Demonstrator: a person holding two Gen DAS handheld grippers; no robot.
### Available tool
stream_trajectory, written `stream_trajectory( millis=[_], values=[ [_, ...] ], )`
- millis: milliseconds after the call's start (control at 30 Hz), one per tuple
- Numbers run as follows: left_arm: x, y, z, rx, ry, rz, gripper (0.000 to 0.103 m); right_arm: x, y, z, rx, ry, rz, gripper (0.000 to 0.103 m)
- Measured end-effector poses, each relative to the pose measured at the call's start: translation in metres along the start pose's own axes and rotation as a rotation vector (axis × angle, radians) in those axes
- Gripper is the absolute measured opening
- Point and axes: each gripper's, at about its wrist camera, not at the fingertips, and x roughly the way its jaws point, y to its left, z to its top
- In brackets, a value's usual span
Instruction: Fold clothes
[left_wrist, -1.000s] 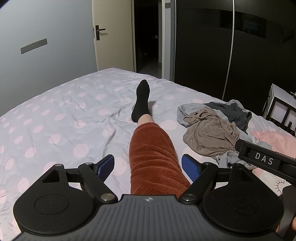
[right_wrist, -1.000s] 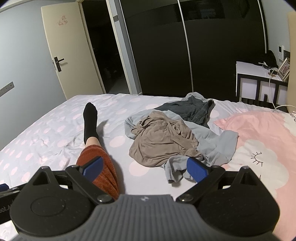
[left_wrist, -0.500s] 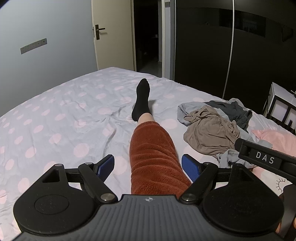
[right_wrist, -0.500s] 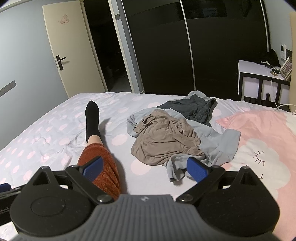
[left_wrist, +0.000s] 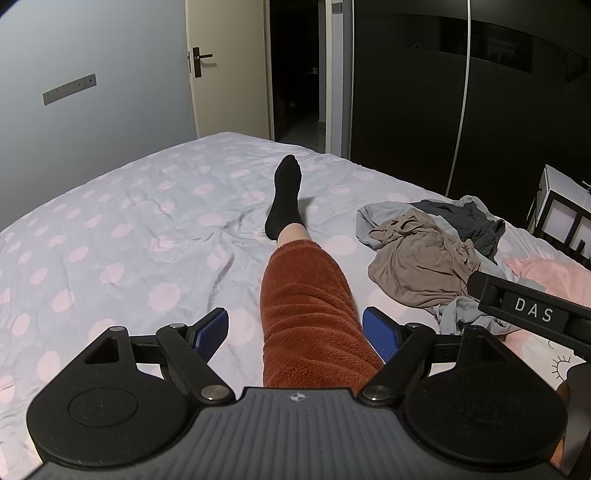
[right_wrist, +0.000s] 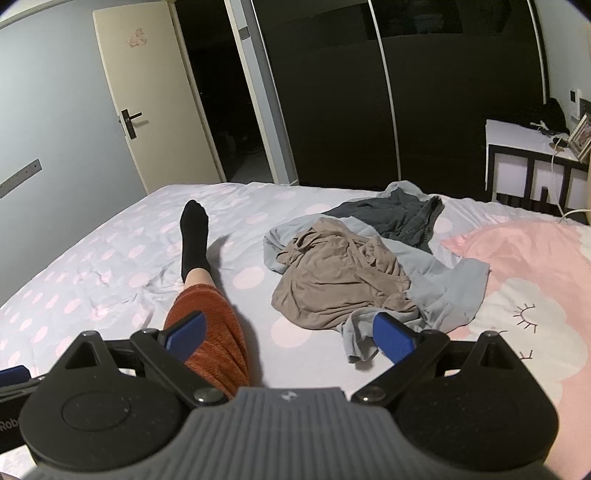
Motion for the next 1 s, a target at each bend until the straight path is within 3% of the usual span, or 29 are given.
stream_trajectory(
  millis=[133, 267, 467, 533, 1000],
  values=[
    [0.001, -0.001, 0.001, 0.0, 0.003, 0.005, 0.094, 0.002, 0.0, 0.004, -0.033, -0.007, 0.028, 0.098],
    [0.003, 0.001, 0.002, 0.0, 0.008, 0.007, 0.094, 0.006, -0.004, 0.012, -0.061, -0.005, 0.125, 0.098],
    [0.014, 0.007, 0.004, 0.001, 0.028, 0.003, 0.094, 0.021, -0.006, 0.027, -0.146, -0.043, 0.112, 0.098],
    [0.021, 0.011, 0.004, 0.005, 0.042, -0.002, 0.094, 0.035, -0.008, 0.034, -0.171, -0.021, 0.107, 0.098],
    [0.091, 0.08, 0.018, -0.042, 0.123, 0.083, 0.094, 0.222, -0.065, 0.076, -0.207, 0.198, -0.01, 0.096]
  ],
)
